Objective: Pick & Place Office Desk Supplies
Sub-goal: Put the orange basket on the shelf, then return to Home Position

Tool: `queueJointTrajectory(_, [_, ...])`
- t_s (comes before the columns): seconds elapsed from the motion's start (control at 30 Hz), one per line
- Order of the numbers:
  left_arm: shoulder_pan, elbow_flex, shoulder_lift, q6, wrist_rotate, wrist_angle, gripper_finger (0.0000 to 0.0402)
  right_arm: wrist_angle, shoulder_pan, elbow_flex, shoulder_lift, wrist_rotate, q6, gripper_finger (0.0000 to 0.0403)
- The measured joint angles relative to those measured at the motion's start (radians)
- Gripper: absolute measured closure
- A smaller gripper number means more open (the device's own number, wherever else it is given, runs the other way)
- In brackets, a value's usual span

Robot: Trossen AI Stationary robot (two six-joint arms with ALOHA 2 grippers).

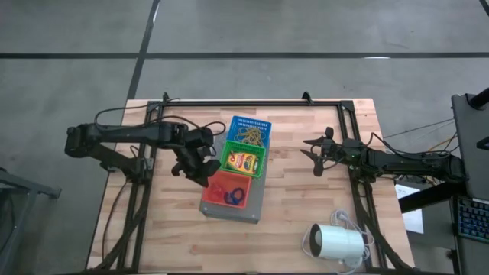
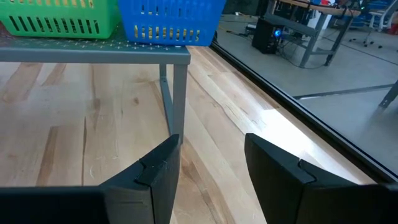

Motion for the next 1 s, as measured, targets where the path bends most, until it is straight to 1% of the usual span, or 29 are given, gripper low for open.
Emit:
queueJointTrajectory(0.17, [-0.003,0.000,0.000,0.004,-0.003,-0.003,0.0363,0.000,0.000,0.000,0.000,0.000,0.000,0.0225])
queueJointTrajectory(0.43, [-0.004,0.001,0.000,0.004,0.000,-0.014,0.0312,0.000,0.000,0.000,0.000,0.000,0.000,0.0225])
queueJointTrajectory(0.53, [-0.004,0.016,0.000,0.005,0.004,-0.022,0.0301,0.000,0.000,0.000,0.000,0.000,0.000,0.0225])
queueJointTrajectory(0.73, [-0.004,0.059,-0.003,0.029,0.004,-0.048,0.0293,0.000,0.000,0.000,0.000,0.000,0.000,0.0225])
queueJointTrajectory(1.0, [-0.004,0.096,-0.005,0.057,-0.026,-0.070,0.0293,0.000,0.000,0.000,0.000,0.000,0.000,0.0225])
